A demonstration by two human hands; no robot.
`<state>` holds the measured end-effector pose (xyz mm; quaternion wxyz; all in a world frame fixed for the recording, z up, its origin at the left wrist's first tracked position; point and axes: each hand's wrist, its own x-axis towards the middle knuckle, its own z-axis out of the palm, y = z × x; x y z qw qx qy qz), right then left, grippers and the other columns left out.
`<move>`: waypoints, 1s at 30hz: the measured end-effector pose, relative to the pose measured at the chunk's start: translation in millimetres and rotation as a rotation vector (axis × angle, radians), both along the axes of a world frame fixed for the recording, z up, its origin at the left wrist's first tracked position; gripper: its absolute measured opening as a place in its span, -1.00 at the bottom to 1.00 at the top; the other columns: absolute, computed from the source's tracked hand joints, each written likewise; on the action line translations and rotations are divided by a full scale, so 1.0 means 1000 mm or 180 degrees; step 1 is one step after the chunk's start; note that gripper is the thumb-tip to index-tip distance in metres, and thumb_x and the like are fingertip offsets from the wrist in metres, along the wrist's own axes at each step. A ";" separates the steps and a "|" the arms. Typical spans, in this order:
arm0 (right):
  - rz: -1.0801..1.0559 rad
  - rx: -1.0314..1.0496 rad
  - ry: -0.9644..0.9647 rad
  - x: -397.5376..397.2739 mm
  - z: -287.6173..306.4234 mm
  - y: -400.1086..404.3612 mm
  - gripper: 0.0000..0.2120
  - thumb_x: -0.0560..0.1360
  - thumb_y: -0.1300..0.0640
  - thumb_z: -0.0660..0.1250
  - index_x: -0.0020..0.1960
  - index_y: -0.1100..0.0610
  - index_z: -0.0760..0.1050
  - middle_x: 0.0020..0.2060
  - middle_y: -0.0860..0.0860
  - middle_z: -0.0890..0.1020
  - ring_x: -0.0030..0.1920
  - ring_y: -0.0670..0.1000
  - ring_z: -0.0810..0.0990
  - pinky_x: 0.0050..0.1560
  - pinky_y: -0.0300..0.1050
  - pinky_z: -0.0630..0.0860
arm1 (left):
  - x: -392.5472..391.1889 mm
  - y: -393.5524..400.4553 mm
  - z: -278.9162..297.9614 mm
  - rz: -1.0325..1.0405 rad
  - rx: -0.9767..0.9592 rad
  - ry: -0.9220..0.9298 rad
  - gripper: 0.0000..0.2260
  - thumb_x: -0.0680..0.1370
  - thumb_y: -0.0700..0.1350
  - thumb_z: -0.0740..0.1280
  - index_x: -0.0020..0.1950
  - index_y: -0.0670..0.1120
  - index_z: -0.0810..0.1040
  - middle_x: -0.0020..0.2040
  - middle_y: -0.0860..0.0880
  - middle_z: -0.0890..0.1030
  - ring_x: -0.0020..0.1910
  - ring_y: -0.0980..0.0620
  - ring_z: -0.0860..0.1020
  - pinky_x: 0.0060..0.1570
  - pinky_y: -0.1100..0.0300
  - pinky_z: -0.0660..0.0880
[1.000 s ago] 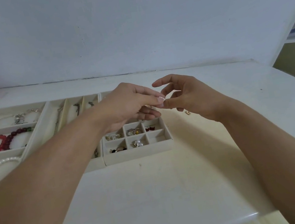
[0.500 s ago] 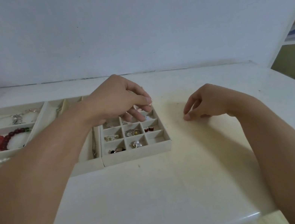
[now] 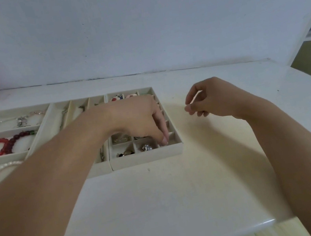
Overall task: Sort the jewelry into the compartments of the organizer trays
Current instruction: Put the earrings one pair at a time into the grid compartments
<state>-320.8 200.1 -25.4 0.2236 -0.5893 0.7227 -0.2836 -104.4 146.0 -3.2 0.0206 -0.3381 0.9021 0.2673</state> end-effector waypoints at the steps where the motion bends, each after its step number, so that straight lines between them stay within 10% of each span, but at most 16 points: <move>1: 0.0008 -0.0076 -0.0039 0.002 0.001 0.001 -0.90 0.48 0.15 0.50 -0.10 0.12 0.59 -0.29 -0.03 0.73 -0.34 -0.08 0.65 -0.14 -0.12 0.60 | -0.001 0.002 -0.001 -0.0010 0.0016 -0.0051 -0.97 0.45 -0.07 0.53 -0.17 0.08 0.75 -0.46 0.25 0.57 -0.45 0.34 0.46 -0.47 0.49 0.28; 7: 0.0274 -0.0271 -0.0387 0.011 0.007 0.006 -0.90 0.46 0.17 0.52 -0.12 0.20 0.66 -0.28 0.03 0.74 -0.27 -0.03 0.69 -0.18 -0.21 0.60 | -0.008 0.008 -0.004 0.0019 -0.0090 -0.0138 -0.88 0.48 -0.18 0.46 -0.16 0.03 0.75 -0.57 0.25 0.50 -0.52 0.33 0.44 -0.55 0.50 0.26; 12: 0.0496 -0.0105 -0.0730 0.010 0.010 0.010 -0.78 0.40 0.11 0.58 -0.05 0.21 0.66 -0.18 0.12 0.75 -0.10 0.10 0.75 0.18 0.13 0.62 | -0.009 0.009 -0.005 0.0088 -0.0094 -0.0138 -0.90 0.46 -0.17 0.48 -0.16 0.02 0.75 -0.60 0.22 0.46 -0.55 0.28 0.42 -0.56 0.47 0.26; 20: 0.1036 0.0047 -0.0313 0.023 0.017 0.016 -0.94 0.44 0.07 0.54 -0.14 0.05 0.72 -0.33 -0.03 0.68 -0.35 -0.15 0.53 -0.25 -0.34 0.44 | 0.007 -0.007 0.011 0.0211 0.0022 0.0119 -0.95 0.40 -0.05 0.58 -0.19 0.06 0.75 -0.43 0.12 0.60 -0.42 0.20 0.48 -0.42 0.40 0.34; 25: 0.1416 0.0456 0.0180 0.038 0.012 0.017 -0.95 0.47 0.03 0.51 -0.07 -0.05 0.73 -0.22 -0.02 0.73 -0.19 0.04 0.62 -0.05 -0.05 0.50 | 0.014 -0.018 0.010 0.0468 0.0068 0.0359 -0.94 0.39 -0.02 0.58 -0.19 0.09 0.75 -0.37 0.05 0.63 -0.34 0.08 0.46 -0.27 0.21 0.35; 30: 0.1403 0.0525 0.0629 0.048 0.011 0.018 -0.94 0.49 0.00 0.47 -0.08 -0.09 0.73 -0.41 0.04 0.55 -0.42 -0.13 0.36 -0.32 -0.19 0.30 | 0.013 -0.021 0.007 0.0660 0.0130 0.0542 -0.93 0.43 -0.01 0.56 -0.14 0.03 0.74 -0.39 0.07 0.63 -0.38 0.09 0.50 -0.25 0.12 0.46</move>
